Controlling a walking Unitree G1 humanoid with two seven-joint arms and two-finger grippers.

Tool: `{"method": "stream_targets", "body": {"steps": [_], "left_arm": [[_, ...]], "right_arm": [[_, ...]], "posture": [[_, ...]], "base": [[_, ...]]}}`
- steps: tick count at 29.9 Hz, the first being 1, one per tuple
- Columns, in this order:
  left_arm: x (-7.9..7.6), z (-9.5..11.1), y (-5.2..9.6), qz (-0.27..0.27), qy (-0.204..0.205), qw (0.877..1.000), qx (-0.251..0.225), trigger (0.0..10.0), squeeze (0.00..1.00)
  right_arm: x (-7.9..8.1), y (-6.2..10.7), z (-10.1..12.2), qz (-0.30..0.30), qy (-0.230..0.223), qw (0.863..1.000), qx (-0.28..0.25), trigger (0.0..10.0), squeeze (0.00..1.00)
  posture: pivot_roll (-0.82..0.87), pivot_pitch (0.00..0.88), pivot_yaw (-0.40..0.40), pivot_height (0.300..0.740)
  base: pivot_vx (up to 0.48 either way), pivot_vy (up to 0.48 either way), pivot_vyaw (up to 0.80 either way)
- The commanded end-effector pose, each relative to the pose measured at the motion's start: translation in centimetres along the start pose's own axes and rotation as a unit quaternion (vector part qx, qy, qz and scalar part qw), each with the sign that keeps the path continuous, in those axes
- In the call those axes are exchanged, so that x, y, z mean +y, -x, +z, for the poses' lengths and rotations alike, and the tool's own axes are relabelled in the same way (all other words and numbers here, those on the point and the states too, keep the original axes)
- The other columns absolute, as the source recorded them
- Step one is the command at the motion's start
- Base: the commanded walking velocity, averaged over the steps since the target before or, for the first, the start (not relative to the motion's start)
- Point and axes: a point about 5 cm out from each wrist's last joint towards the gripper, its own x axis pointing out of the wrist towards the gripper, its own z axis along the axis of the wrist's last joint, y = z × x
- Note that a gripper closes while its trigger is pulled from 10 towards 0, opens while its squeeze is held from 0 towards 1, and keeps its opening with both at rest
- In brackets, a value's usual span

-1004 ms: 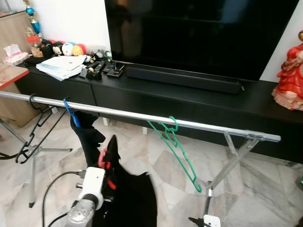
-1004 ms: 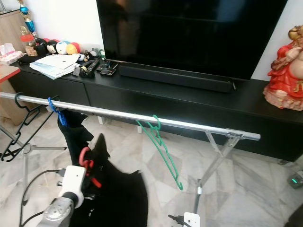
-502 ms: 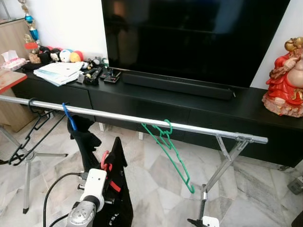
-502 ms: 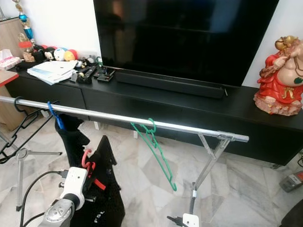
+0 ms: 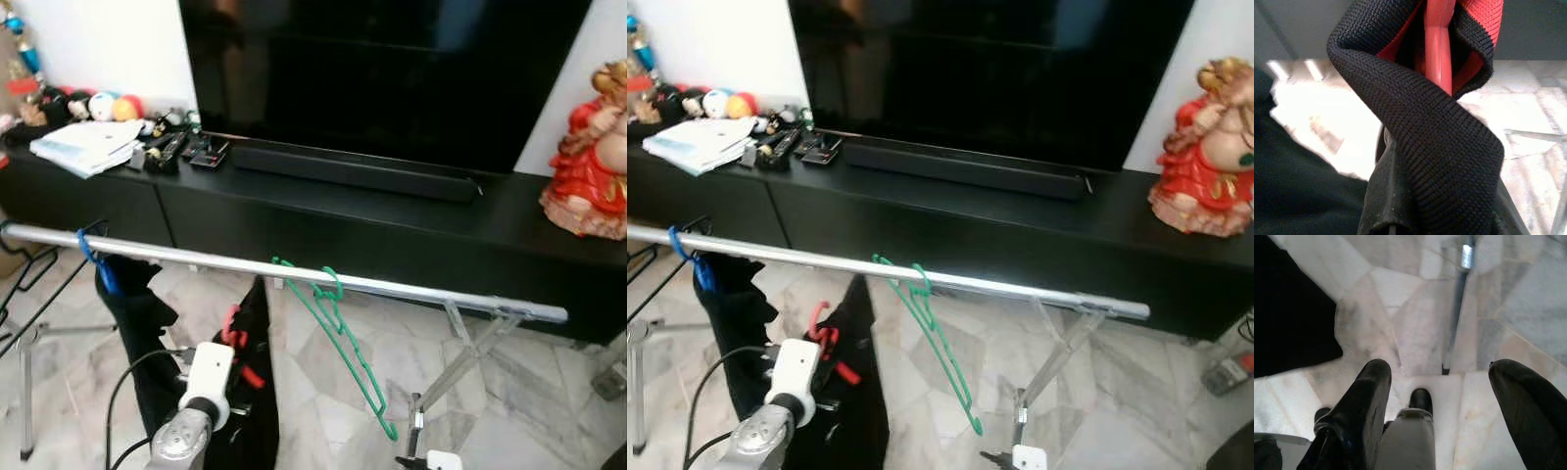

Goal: Hang hanger

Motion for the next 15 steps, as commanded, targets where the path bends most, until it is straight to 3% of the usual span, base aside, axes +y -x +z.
{"method": "stream_targets", "body": {"steps": [1,15], "left_arm": [[0.82,0.06,0.2,0.014,-0.001,1.0,-0.003,10.0,0.0],[0.82,0.06,0.2,0.014,-0.001,1.0,-0.003,10.0,0.0]], "right_arm": [[0.55,0.04,-0.4,0.007,-0.001,1.0,0.007,10.0,0.0],[0.55,0.04,-0.4,0.007,-0.001,1.0,0.007,10.0,0.0]], "posture": [[0.02,0.041,-0.002,0.74],[0.02,0.041,-0.002,0.74]], "base": [[0.0,0.0,0.0],[0.0,0.0,0.0]]}}
